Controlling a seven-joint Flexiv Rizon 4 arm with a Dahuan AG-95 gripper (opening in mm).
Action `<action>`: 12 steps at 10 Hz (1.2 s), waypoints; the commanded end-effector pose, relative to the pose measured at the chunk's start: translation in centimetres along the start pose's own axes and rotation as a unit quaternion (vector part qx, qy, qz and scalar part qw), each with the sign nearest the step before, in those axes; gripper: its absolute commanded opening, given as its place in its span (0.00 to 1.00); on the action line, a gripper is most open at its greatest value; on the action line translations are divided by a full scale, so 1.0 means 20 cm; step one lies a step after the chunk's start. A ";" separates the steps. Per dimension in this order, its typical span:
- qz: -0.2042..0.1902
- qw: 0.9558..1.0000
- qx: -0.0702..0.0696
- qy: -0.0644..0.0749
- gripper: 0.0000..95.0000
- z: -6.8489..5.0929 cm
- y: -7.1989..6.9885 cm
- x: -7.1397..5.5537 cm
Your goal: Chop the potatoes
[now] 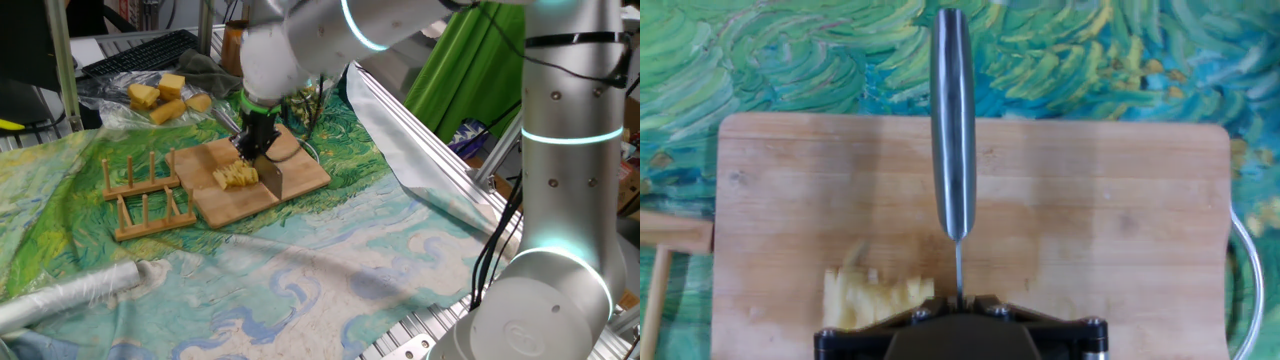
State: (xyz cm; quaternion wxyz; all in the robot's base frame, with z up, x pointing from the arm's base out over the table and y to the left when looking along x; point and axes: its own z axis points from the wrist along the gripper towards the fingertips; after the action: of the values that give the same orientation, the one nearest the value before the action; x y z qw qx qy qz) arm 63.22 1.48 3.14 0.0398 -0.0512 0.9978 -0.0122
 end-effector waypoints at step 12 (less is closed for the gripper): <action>0.007 0.999 -0.015 0.050 0.00 -0.10 -0.03 0.00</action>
State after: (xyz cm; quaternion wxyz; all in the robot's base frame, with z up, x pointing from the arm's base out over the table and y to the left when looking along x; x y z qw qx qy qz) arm 62.93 0.77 5.40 -0.0122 -0.0439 0.9990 0.0022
